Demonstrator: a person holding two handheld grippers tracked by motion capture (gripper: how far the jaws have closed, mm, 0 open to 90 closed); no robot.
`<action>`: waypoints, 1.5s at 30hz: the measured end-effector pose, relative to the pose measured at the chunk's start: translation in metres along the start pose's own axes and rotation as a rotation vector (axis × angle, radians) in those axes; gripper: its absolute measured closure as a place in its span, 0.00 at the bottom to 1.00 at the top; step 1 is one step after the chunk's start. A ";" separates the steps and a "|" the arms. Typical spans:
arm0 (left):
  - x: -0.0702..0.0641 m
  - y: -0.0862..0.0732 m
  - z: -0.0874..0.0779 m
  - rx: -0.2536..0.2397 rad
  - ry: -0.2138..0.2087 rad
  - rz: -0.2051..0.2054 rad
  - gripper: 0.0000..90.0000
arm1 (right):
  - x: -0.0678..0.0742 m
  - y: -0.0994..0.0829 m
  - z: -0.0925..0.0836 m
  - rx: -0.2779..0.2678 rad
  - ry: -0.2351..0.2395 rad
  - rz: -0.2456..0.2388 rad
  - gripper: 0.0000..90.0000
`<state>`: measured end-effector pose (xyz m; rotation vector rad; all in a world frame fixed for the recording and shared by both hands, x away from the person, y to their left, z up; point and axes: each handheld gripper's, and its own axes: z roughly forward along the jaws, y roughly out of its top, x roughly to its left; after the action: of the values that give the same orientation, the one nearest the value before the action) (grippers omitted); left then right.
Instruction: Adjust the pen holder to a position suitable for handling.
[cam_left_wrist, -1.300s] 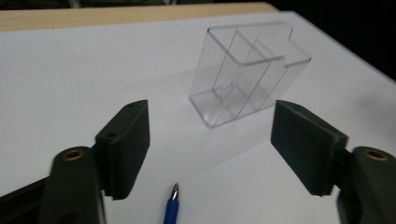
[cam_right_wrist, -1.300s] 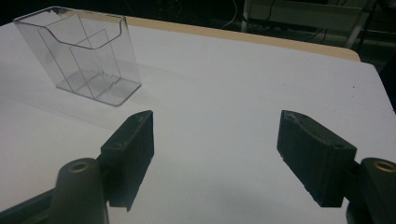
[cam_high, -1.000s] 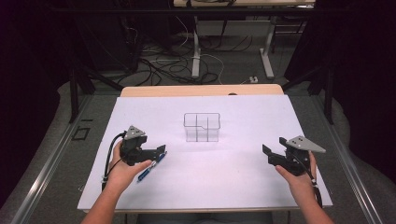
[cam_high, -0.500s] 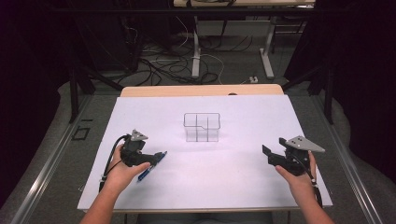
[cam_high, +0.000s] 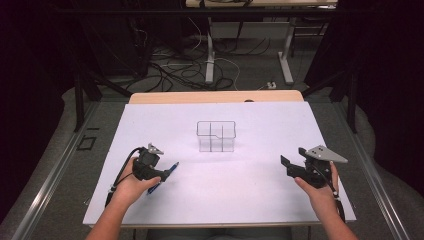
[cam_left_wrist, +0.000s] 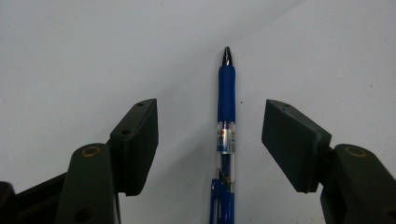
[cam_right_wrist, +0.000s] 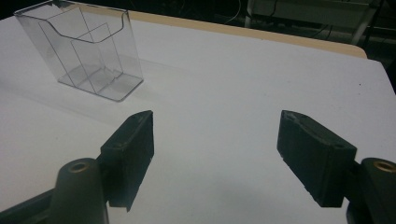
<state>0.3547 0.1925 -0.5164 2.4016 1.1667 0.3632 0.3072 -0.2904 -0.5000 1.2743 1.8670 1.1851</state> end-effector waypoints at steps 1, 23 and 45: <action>0.000 0.000 0.001 0.006 0.006 0.004 0.41 | 0.000 0.000 0.000 0.000 0.000 0.000 0.31; -0.011 0.002 0.020 0.125 -0.056 0.018 0.73 | 0.000 -0.001 0.002 -0.012 -0.003 -0.001 0.26; -0.006 0.004 0.020 0.147 -0.093 0.012 0.88 | 0.000 0.000 0.001 -0.007 0.001 -0.008 0.22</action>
<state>0.3619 0.1801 -0.5320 2.5228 1.1747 0.1719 0.3079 -0.2900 -0.5002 1.2621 1.8650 1.1875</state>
